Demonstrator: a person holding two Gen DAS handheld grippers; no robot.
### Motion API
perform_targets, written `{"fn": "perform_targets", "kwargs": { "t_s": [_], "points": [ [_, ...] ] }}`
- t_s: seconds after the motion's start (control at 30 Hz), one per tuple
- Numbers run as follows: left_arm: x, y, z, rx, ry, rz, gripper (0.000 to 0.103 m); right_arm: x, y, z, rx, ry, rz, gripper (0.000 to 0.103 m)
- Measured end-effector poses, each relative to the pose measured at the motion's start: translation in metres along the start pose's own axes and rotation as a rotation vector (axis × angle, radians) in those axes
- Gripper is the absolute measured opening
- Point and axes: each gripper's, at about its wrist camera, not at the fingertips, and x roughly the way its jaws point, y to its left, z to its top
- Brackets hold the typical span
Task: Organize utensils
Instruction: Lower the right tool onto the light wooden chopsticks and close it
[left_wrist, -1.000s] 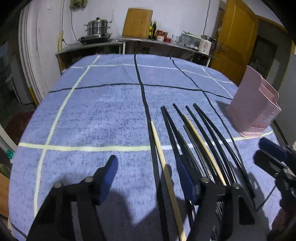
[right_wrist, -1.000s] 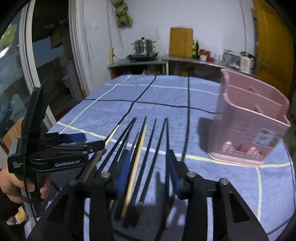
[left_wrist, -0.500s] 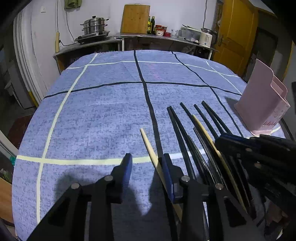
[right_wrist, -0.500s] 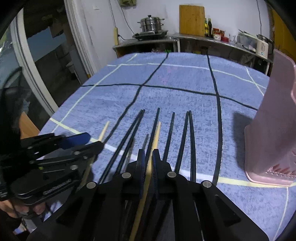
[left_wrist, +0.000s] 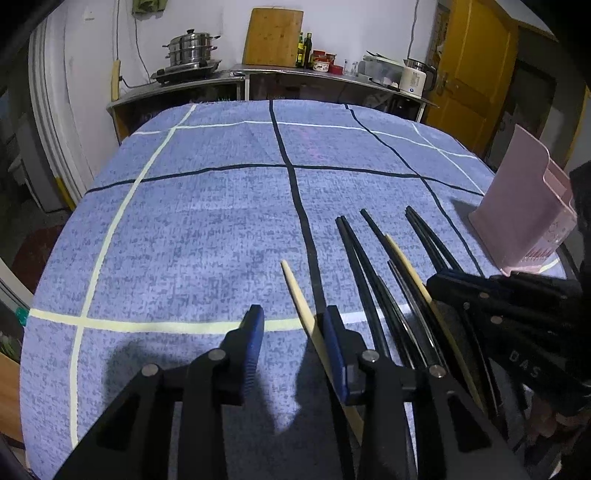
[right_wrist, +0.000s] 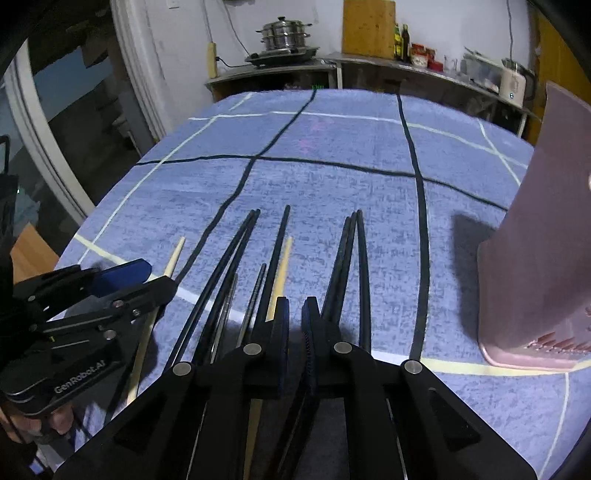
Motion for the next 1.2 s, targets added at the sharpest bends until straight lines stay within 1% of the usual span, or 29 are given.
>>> {"fn": "perform_targets", "kwargs": {
  "t_s": [0.1, 0.17, 0.23, 0.3, 0.4, 0.47, 0.5, 0.57, 0.67, 0.83, 0.9, 1.07, 1.13, 1.2],
  "points": [
    [0.0, 0.007, 0.002, -0.04, 0.007, -0.032, 0.035, -0.003, 0.001, 0.002, -0.004, -0.014, 0.005, 0.008],
    [0.0, 0.009, 0.002, -0.053, 0.008, -0.044, 0.035, -0.003, 0.002, 0.006, 0.002, -0.017, 0.026, 0.008],
    [0.001, 0.008, 0.002, -0.051, 0.008, -0.038, 0.035, -0.001, 0.005, 0.008, 0.0, -0.016, 0.041, 0.008],
    [0.001, 0.005, 0.002, -0.046, 0.007, -0.032, 0.035, 0.004, 0.007, 0.009, -0.015, -0.002, 0.029, 0.008],
    [0.002, 0.005, 0.003, -0.042, 0.008, -0.026, 0.035, 0.006, 0.004, 0.009, -0.007, -0.008, 0.025, 0.008],
    [0.002, 0.004, 0.003, -0.036, 0.009, -0.02, 0.035, 0.006, 0.001, 0.009, -0.008, -0.004, -0.006, 0.009],
    [0.002, 0.003, 0.003, -0.032, 0.01, -0.014, 0.035, 0.008, 0.0, 0.007, -0.006, 0.014, -0.011, 0.009],
    [0.003, 0.002, 0.004, -0.032, 0.01, -0.013, 0.035, 0.006, -0.002, 0.008, 0.01, 0.01, 0.001, 0.009],
    [0.003, 0.005, 0.005, -0.045, 0.011, -0.021, 0.035, 0.002, 0.0, 0.013, 0.018, -0.022, 0.018, 0.009],
    [0.005, 0.006, 0.007, -0.038, 0.016, -0.017, 0.035, 0.016, 0.001, 0.022, 0.02, 0.009, 0.039, 0.009],
    [0.004, 0.006, 0.006, -0.038, 0.015, -0.016, 0.035, 0.021, 0.002, 0.026, 0.016, 0.027, 0.037, 0.009],
    [0.005, 0.006, 0.007, -0.035, 0.015, -0.008, 0.035, 0.024, 0.009, 0.029, -0.032, 0.036, 0.009, 0.009],
    [0.006, 0.005, 0.007, -0.036, 0.018, -0.006, 0.035, 0.025, 0.006, 0.029, -0.024, 0.037, 0.016, 0.006],
    [0.008, 0.004, 0.01, -0.031, 0.023, -0.007, 0.035, 0.025, 0.003, 0.03, -0.009, 0.046, 0.025, 0.006]
  ]
}}
